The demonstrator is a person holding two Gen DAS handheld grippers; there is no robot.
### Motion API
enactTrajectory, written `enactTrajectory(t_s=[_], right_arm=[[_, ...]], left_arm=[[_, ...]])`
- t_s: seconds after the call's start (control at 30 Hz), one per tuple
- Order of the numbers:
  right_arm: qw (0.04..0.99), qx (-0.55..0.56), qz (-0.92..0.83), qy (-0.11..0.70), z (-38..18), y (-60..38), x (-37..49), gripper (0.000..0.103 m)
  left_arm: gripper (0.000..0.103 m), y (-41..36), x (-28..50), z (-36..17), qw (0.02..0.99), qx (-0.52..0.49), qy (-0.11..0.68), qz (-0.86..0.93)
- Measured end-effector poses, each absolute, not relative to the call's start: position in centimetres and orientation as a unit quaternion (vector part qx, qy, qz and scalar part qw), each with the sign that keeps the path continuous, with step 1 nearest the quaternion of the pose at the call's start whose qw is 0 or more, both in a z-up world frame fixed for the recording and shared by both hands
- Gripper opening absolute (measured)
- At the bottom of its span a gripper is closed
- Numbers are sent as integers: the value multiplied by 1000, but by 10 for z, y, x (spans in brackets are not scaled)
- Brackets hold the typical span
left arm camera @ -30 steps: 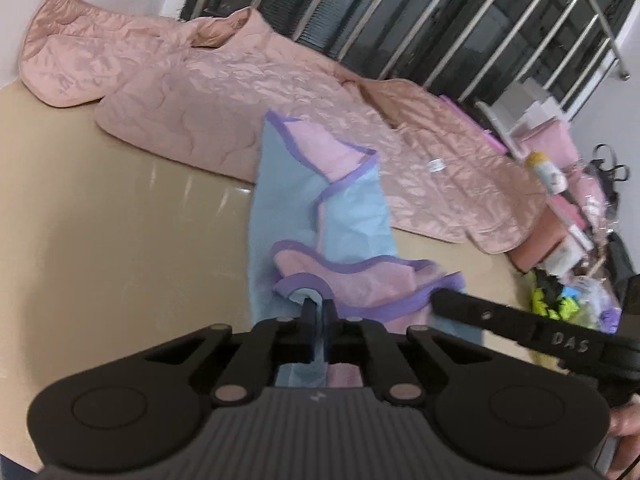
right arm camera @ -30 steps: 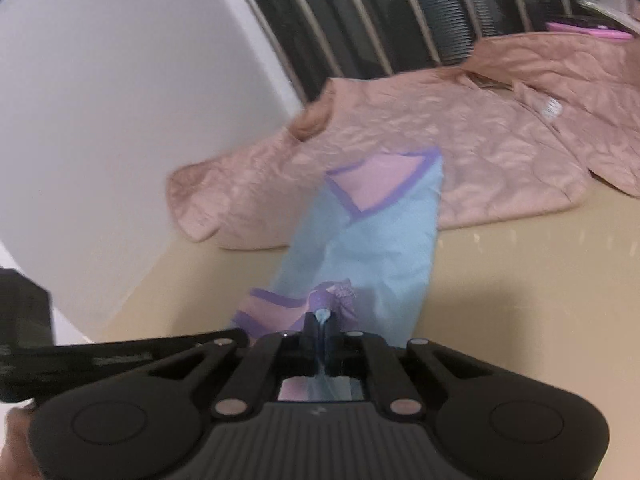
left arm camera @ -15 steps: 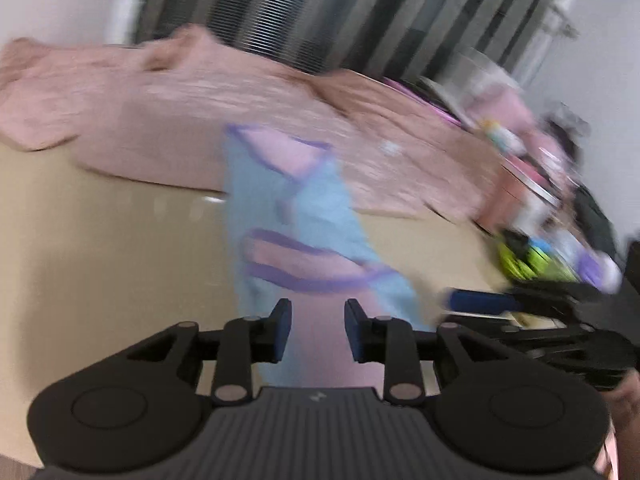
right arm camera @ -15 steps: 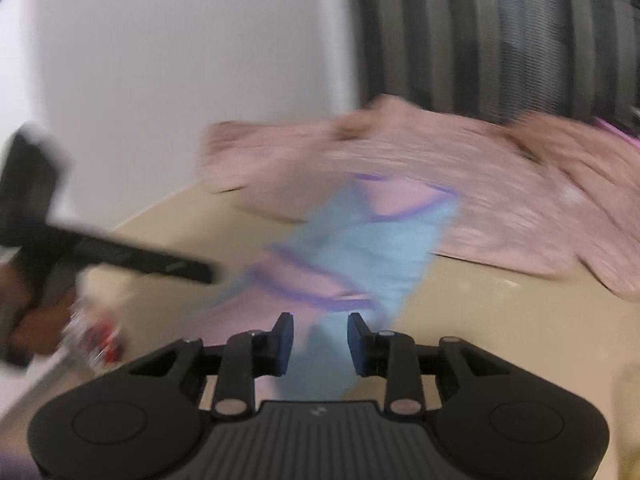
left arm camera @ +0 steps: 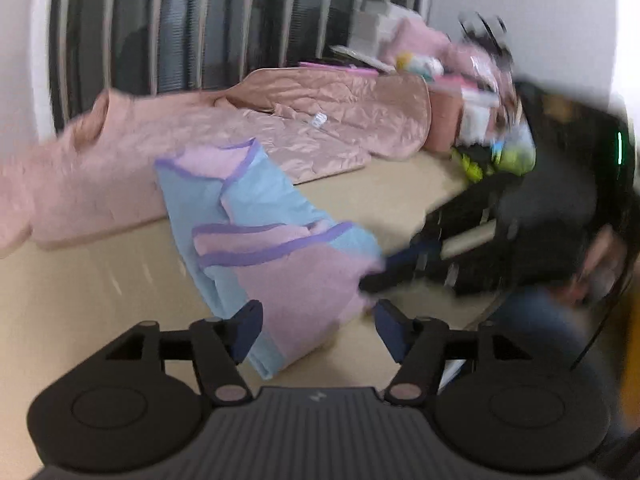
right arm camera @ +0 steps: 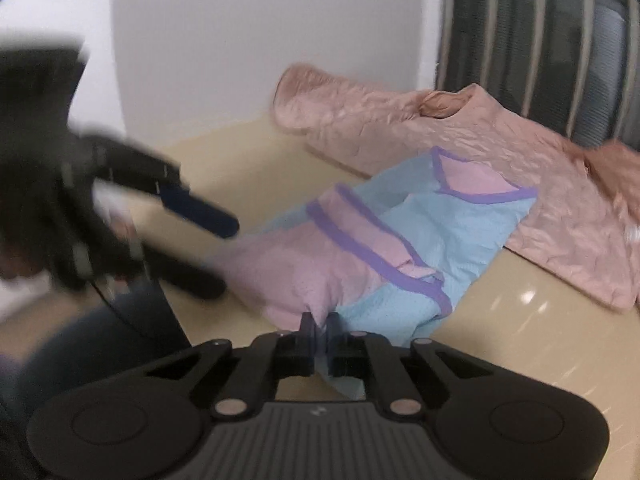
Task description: Fold clothes
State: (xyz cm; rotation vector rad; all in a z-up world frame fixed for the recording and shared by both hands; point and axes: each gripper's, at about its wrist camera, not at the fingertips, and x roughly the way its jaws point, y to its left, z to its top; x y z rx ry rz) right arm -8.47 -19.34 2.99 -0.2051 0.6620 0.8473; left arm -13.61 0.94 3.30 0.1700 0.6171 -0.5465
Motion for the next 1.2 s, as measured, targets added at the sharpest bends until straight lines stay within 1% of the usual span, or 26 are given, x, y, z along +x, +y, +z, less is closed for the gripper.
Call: enactTrajectory(t_s=[0.1, 0.17, 0.2, 0.23, 0.27, 0.3, 0.33, 0.4, 0.43, 0.47, 0.53, 0.63, 0.73, 0.8, 0.83, 0.93, 1.03, 1.2], right_arm=[[858, -31, 402, 319, 40, -206, -77, 5], [857, -11, 403, 321, 44, -212, -75, 5], [856, -8, 404, 323, 46, -214, -75, 5], [856, -14, 403, 324, 47, -214, -76, 5], [856, -21, 402, 325, 47, -212, -77, 5], [855, -35, 403, 326, 47, -209, -79, 6], [854, -61, 403, 325, 47, -205, -82, 13], [858, -155, 394, 291, 47, -193, -101, 33], [857, -204, 387, 271, 47, -186, -111, 49], [854, -247, 386, 246, 45, -181, -120, 51], [840, -330, 384, 194, 40, -170, -138, 51], [827, -389, 374, 157, 30, -155, -145, 51], [806, -444, 367, 136, 15, -144, -146, 49], [802, -453, 365, 136, 10, -144, -144, 48], [804, -450, 364, 138, 9, -145, -142, 41], [804, -437, 369, 166, 9, -150, -139, 5], [802, -387, 404, 208, 23, -163, -142, 4], [787, -236, 493, 287, 57, -193, -127, 3]], left_arm=[[63, -5, -142, 28, 909, 144, 282, -271], [60, -12, -142, 24, 906, 176, 275, -270], [51, -14, -141, 22, 903, 185, 279, -268], [34, -16, -139, 19, 901, 193, 284, -266], [26, -16, -135, 16, 897, 194, 295, -267], [20, -15, -132, 14, 893, 191, 309, -268], [20, -13, -129, 13, 890, 186, 317, -271], [17, -7, -125, 15, 886, 175, 324, -282], [16, -4, -124, 18, 885, 169, 327, -286], [16, -1, -122, 21, 883, 163, 331, -291], [16, 4, -118, 27, 878, 151, 338, -304], [15, 6, -113, 36, 874, 150, 343, -310], [13, 9, -111, 43, 874, 156, 341, -311], [12, 12, -110, 46, 875, 153, 341, -309], [12, 15, -109, 47, 874, 148, 342, -311], [10, 21, -113, 47, 872, 139, 341, -324], [9, 28, -124, 49, 852, 129, 354, -363], [9, 44, -130, 54, 825, 95, 374, -412]])
